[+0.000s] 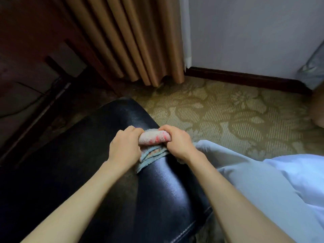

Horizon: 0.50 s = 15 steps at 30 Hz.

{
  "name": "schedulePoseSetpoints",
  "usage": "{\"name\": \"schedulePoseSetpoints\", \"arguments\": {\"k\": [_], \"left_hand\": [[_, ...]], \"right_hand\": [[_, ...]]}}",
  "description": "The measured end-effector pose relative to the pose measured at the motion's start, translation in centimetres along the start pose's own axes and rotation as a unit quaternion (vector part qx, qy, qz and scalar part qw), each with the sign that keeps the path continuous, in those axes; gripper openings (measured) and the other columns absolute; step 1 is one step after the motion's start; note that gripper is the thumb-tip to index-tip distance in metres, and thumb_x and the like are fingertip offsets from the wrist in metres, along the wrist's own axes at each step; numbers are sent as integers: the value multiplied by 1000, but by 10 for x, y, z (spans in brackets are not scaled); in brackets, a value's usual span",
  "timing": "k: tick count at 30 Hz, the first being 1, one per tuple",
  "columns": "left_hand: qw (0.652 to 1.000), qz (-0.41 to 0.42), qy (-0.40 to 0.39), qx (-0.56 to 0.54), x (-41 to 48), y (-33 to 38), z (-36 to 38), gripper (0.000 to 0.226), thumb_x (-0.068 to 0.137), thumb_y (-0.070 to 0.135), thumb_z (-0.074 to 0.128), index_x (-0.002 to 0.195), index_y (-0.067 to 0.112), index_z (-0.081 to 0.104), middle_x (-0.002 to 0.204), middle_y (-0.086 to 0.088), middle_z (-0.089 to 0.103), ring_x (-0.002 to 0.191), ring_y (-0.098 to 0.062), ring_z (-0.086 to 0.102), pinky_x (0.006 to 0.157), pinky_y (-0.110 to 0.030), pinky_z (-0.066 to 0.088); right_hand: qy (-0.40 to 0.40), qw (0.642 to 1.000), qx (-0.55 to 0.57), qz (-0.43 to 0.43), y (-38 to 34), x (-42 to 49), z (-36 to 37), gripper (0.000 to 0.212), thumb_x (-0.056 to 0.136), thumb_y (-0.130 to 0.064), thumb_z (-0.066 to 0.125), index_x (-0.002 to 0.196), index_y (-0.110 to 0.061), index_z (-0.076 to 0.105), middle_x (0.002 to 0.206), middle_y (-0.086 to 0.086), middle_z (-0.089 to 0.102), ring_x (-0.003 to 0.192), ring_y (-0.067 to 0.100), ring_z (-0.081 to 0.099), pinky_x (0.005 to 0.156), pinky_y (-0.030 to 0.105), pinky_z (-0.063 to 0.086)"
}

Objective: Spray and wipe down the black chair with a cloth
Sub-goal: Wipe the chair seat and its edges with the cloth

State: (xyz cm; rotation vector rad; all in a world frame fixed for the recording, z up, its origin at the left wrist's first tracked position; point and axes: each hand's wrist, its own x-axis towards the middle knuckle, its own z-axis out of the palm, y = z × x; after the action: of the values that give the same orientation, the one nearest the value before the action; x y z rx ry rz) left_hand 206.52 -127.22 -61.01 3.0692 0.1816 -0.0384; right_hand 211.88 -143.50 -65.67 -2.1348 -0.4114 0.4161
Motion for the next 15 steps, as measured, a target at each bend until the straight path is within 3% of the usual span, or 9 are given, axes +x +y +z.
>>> {"name": "schedulePoseSetpoints", "arguments": {"k": [3,6,15], "left_hand": [[999,40,-11,-21,-44,8,-2,41,77,11,59,112,30,60,105,9,57,81,-20,49,70,-38,48],[998,56,-19,-30,-74,11,0,43,75,10,61,113,30,61,108,13,57,79,-17,48,64,-37,50],[1000,-4,-10,27,-4,7,-1,38,87,17,51,122,31,56,111,11,54,88,-16,48,70,-29,44]], "right_hand": [[25,1000,-15,-5,3,-52,1,55,71,4,45,111,-31,60,114,-4,63,109,22,55,91,32,39],[39,999,-30,-19,5,-75,7,59,67,6,43,108,-33,60,114,-8,61,106,23,53,89,32,39],[-18,1000,3,-2,1,22,-5,55,74,6,41,111,-28,63,115,-3,64,110,19,54,86,28,37]]}}
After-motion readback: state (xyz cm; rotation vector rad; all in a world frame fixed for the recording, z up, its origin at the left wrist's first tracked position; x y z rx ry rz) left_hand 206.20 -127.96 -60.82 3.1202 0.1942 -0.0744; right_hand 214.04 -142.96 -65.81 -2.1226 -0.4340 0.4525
